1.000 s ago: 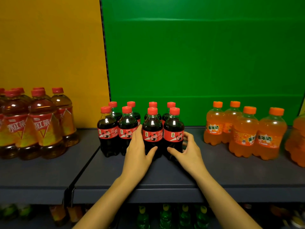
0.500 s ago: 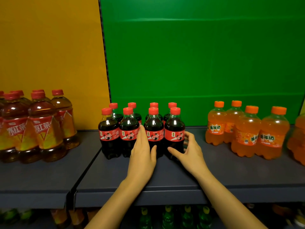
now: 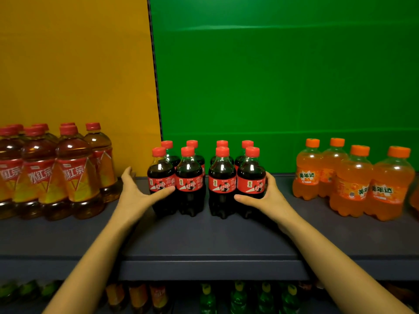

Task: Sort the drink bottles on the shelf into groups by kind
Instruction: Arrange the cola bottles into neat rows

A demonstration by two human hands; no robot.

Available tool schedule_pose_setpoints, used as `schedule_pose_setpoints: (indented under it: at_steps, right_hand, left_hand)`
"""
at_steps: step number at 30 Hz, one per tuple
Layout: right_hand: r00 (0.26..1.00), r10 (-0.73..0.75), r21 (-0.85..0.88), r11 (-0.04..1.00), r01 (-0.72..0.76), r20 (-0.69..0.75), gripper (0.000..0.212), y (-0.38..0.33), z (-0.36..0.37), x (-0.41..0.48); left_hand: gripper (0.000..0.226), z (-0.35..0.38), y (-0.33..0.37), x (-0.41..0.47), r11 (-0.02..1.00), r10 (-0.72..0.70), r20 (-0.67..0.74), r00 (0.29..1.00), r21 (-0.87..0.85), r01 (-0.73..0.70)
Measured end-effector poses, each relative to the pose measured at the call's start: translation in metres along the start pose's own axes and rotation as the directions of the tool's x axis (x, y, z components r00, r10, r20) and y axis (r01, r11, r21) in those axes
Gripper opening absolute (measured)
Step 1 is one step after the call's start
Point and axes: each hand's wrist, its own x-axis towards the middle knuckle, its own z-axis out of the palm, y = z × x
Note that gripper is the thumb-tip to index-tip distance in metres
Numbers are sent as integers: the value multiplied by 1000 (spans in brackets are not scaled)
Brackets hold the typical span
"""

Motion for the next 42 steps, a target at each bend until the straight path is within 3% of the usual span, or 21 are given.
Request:
schedule_pose_setpoints:
  at_steps: [4, 8, 12, 19, 25, 37, 42]
  right_hand:
    - [1000, 29, 109, 994, -30, 12, 104, 8, 9, 5]
    - [1000, 20, 128, 992, -19, -6, 103, 12, 10, 7]
    - [1000, 4, 83, 997, -4, 6, 105, 16, 9, 8]
    - [999, -26, 41, 999, 27, -33, 104, 17, 11, 11]
    - [999, -29, 8, 1000, 29, -40, 114, 15, 14, 9]
    - [999, -28, -22, 999, 27, -45, 102, 13, 18, 9]
    - [999, -25, -30, 999, 24, -34, 110, 8, 18, 6]
  left_hand:
    - [164, -14, -14, 27, 995, -97, 276, 956, 9, 99]
    - [158, -12, -26, 40, 999, -7, 415, 910, -37, 24]
    - [140, -7, -38, 47, 992, 57, 458, 887, -127, 2]
    - [117, -1, -46, 58, 991, 100, 511, 854, -127, -40]
    - [114, 3, -49, 59, 987, 136, 484, 864, -142, -76]
    - [111, 11, -55, 60, 979, 185, 462, 868, -166, -121]
    - [117, 6, -49, 57, 985, 172, 494, 852, -109, -135]
